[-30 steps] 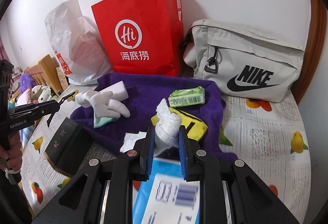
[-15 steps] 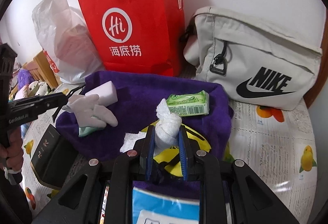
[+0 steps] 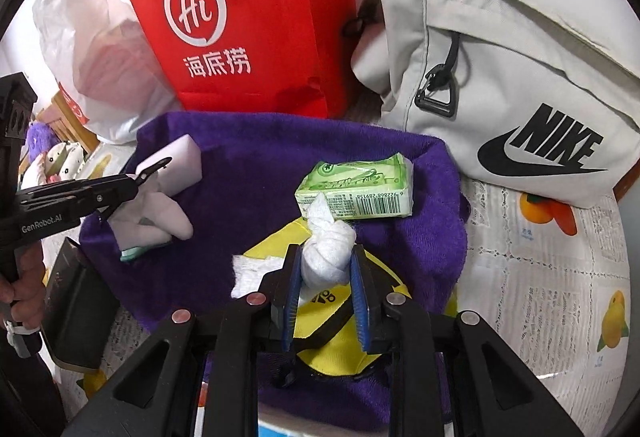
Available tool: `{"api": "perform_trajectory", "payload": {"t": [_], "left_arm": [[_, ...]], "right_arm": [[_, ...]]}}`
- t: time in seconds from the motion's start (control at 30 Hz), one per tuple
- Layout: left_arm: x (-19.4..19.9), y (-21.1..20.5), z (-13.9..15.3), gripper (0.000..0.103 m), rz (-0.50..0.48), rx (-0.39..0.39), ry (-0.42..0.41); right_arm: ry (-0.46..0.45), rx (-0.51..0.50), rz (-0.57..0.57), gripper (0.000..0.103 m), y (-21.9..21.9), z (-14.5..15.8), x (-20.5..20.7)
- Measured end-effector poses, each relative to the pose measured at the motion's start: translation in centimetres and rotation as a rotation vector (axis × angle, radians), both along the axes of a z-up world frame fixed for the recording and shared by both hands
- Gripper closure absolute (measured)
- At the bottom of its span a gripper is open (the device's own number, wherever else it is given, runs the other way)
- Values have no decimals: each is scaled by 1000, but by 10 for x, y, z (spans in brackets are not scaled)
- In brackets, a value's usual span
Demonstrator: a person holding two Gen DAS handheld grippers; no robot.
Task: Organize soft objects
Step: 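Open the right tool over the yellow pouch while the left tool releases the strap on the towel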
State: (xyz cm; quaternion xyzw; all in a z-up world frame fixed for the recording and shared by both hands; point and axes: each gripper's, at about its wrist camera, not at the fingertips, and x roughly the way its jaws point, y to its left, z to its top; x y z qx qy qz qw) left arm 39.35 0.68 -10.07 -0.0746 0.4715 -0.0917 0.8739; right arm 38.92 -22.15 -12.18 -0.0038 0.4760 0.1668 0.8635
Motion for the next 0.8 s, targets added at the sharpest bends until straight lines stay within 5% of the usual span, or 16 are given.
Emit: {"api": "perform_trajectory", "payload": {"t": [0.13,0.2,0.3,0.4,0.8], "left_arm": [[1,0,-1,82,-7,10,11],[2,1,0,80,-5,9,19],[-2,4,5,68,1,-14,8],[-10,7,13,57,16,6,-16],[-72,24,55,57,49,10,-153]], "right_arm": [[9,-8,1,74,2,-2,4],[10,-21,-4,53,2,-2,5],[-37,-45,-25,36,2,6,-2],[-50,-38,-28,36,0,12,-6],[-99,54,-94,36,-6,55,-76]]}}
